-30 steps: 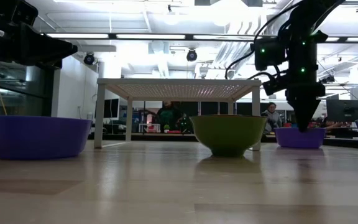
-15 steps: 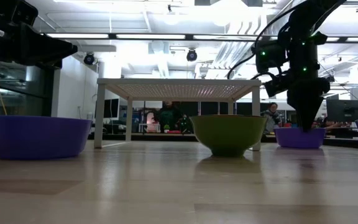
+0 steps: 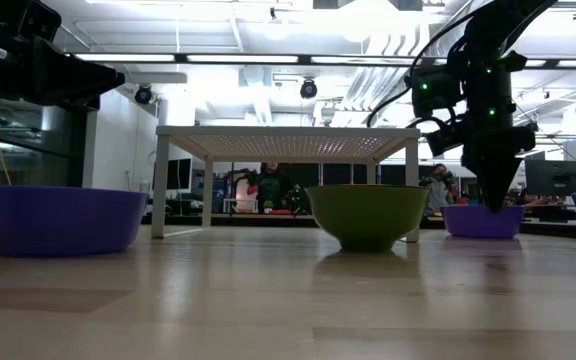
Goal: Pick & Place Mini bowls
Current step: Put the top right blue bowl on the shelf
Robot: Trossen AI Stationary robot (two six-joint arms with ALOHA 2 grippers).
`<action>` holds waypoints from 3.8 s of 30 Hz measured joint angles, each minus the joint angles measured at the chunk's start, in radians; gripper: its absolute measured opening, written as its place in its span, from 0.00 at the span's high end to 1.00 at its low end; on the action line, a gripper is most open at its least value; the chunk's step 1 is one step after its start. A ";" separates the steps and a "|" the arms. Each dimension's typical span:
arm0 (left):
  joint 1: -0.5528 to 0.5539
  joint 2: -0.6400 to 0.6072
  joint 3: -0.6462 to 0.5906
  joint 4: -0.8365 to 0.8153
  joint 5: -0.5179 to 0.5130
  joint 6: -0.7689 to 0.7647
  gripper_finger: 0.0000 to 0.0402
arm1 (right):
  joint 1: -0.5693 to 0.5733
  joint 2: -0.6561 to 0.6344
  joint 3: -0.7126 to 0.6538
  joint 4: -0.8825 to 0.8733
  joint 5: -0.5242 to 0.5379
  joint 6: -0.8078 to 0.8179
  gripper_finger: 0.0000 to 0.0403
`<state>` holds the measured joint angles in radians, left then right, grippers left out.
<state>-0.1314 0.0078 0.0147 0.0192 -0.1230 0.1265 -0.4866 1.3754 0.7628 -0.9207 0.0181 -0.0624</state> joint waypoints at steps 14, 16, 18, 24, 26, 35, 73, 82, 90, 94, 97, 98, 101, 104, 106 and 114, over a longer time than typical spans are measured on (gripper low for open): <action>0.000 0.000 0.000 0.000 0.000 0.000 0.82 | 0.011 0.001 -0.040 0.101 0.002 0.089 0.82; 0.000 0.000 0.000 0.000 0.000 0.000 0.82 | 0.010 0.001 -0.040 0.110 0.002 0.089 0.82; 0.000 0.000 0.000 0.000 0.000 0.000 0.82 | 0.010 0.001 -0.040 0.109 0.001 0.088 0.83; 0.000 0.000 0.000 0.000 0.000 0.000 0.82 | 0.009 0.001 -0.040 0.108 0.001 0.084 0.89; 0.000 0.000 0.000 0.000 0.000 0.000 0.82 | 0.009 0.001 -0.040 0.108 0.001 0.084 0.93; 0.000 0.000 0.000 0.000 0.000 0.000 0.82 | 0.009 0.000 -0.040 0.108 0.007 0.080 0.98; 0.000 0.000 0.000 0.000 0.000 0.000 0.82 | 0.090 -0.136 0.328 -0.376 0.070 -0.010 1.00; 0.000 0.000 0.000 0.000 0.000 0.000 0.82 | 0.226 -0.140 0.507 -0.473 0.086 -0.242 1.00; 0.000 0.000 0.000 0.000 0.000 0.000 0.82 | 0.320 -0.100 0.600 -0.496 0.102 -0.492 1.00; 0.000 0.000 0.000 0.000 0.000 0.000 0.82 | 0.339 -0.030 0.656 -0.498 0.152 -0.550 1.00; 0.000 0.000 0.000 0.000 0.000 0.000 0.82 | 0.344 0.042 0.714 -0.495 0.176 -0.556 1.00; 0.000 0.000 0.000 0.000 0.000 0.000 0.82 | 0.344 0.065 0.733 -0.496 0.177 -0.564 1.00; 0.000 0.000 0.000 0.000 0.000 0.000 0.82 | 0.344 0.135 0.794 -0.496 0.177 -0.573 1.00; 0.000 0.000 0.000 0.000 0.000 0.000 0.82 | 0.344 0.198 0.847 -0.496 0.175 -0.568 1.00; 0.000 0.000 0.000 0.000 0.000 0.000 0.82 | 0.344 0.229 0.879 -0.496 0.174 -0.567 1.00; 0.000 0.000 0.000 0.000 0.000 0.000 0.82 | 0.352 0.316 0.959 -0.484 0.162 -0.417 1.00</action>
<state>-0.1314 0.0079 0.0147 0.0190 -0.1230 0.1265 -0.1343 1.6913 1.7214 -1.4049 0.1797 -0.4793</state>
